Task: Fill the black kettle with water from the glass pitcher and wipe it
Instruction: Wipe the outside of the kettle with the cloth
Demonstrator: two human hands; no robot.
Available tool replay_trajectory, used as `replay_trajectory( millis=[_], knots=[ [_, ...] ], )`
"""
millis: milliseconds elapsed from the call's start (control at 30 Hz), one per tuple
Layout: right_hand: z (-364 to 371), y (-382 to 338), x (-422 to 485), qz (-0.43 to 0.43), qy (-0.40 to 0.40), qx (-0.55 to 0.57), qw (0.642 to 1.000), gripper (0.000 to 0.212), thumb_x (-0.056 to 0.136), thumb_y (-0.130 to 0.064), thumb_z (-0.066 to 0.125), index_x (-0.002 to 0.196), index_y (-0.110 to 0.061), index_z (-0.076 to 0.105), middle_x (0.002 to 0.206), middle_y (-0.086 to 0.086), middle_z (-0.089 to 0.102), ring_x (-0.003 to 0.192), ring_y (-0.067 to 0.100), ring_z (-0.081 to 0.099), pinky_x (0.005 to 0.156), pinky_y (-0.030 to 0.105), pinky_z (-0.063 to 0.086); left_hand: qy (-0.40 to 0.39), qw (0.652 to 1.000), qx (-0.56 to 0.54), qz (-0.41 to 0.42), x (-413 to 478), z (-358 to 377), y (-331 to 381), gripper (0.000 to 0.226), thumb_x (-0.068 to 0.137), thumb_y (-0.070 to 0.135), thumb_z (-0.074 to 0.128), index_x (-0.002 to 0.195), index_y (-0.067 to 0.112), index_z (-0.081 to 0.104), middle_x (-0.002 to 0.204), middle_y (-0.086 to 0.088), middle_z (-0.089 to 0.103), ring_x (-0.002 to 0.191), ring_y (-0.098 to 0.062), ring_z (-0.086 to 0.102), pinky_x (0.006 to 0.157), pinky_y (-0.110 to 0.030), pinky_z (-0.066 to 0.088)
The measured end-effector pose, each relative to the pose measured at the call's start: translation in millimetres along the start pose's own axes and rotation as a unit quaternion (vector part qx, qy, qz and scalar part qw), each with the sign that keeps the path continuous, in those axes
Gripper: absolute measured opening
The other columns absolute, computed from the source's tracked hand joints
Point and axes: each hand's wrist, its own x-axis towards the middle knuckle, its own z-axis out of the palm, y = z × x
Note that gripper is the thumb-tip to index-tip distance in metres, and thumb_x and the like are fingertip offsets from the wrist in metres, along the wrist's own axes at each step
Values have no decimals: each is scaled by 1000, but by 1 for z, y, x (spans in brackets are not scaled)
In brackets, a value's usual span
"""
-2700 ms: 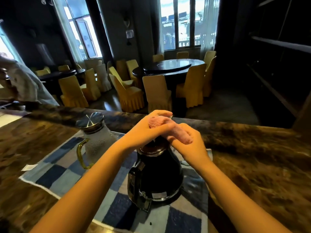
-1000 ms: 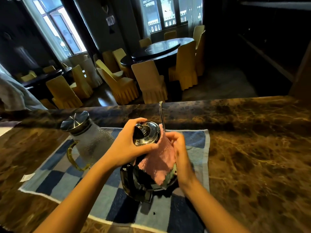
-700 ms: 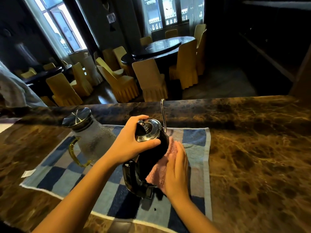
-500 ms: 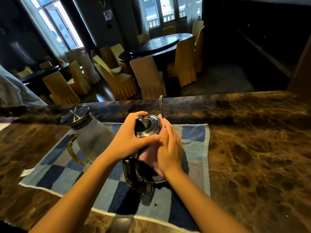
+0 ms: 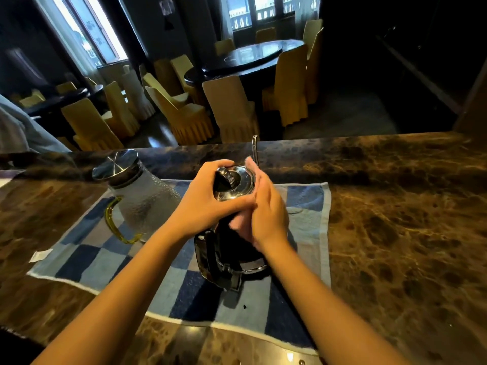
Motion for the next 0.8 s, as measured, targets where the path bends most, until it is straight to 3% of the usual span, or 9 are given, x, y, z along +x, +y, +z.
replay_trajectory(
  millis=[100, 167, 267, 367, 433, 500, 567, 667, 800],
  knots=[
    [-16, 16, 23, 87, -73, 2, 994, 39, 97, -46, 35, 106, -26, 66, 95, -5, 68, 95, 21, 65, 76, 28, 50, 0, 1000, -2, -8, 0, 0, -1, 80, 60, 56, 73, 129, 29, 43, 129, 10, 50, 113, 10, 48, 85, 3, 36],
    [-23, 25, 21, 138, -64, 28, 988, 36, 97, -49, 39, 106, -30, 68, 93, -6, 69, 91, 16, 65, 69, 25, 50, 1, 1000, 3, -11, 1, 0, 0, 81, 59, 59, 72, 129, 30, 43, 130, 10, 49, 115, 8, 47, 85, 2, 37],
    [-14, 35, -9, 125, 23, 42, 991, 37, 98, -47, 29, 112, -38, 62, 122, 2, 64, 113, 19, 59, 87, 31, 49, -3, 1000, 3, -17, 1, 0, 0, 83, 56, 64, 68, 129, 33, 42, 130, 11, 49, 115, 8, 47, 83, -4, 38],
    [2, 17, -46, 0, 64, 4, 998, 59, 90, -50, 21, 144, -33, 37, 151, -10, 38, 140, 7, 31, 115, 32, 26, 1, 1000, 11, -16, 1, 1, 0, 84, 56, 63, 72, 129, 33, 42, 128, 12, 49, 110, 14, 46, 82, 0, 37],
    [3, 3, -36, -24, 54, 0, 998, 59, 89, -50, 19, 143, -36, 37, 149, -11, 42, 137, 6, 35, 113, 34, 30, 1, 1000, 15, -12, 1, 2, -1, 84, 59, 60, 77, 130, 29, 43, 127, 10, 50, 106, 20, 45, 81, 4, 36],
    [-4, -5, -12, 12, 14, -8, 1000, 56, 89, -48, 17, 133, -39, 49, 135, -7, 56, 120, 11, 50, 94, 34, 43, 7, 1000, 15, -9, 2, 2, -1, 83, 59, 59, 74, 129, 27, 44, 126, 9, 51, 106, 19, 46, 82, 5, 34],
    [-14, -8, 12, 46, -42, -48, 997, 59, 85, -49, 17, 112, -28, 64, 111, 3, 66, 105, 19, 57, 78, 34, 41, 11, 1000, 13, -12, 2, 2, 0, 82, 59, 60, 70, 130, 27, 45, 126, 9, 51, 109, 14, 48, 82, 4, 35],
    [-20, -3, 27, 78, -81, -56, 992, 68, 77, -65, 18, 83, -17, 65, 93, 9, 68, 96, 29, 61, 86, 44, 48, 6, 1000, 7, -24, 1, 1, 2, 78, 63, 56, 70, 131, 28, 43, 130, 9, 50, 111, 8, 48, 81, -2, 39],
    [-25, 13, 16, 100, -89, -43, 990, 68, 78, -72, 21, 104, -32, 69, 104, 0, 71, 103, 21, 62, 95, 49, 48, 7, 999, 0, -33, -2, 2, 5, 80, 62, 57, 69, 132, 26, 44, 131, 7, 50, 117, -4, 51, 87, -12, 40]
  ],
)
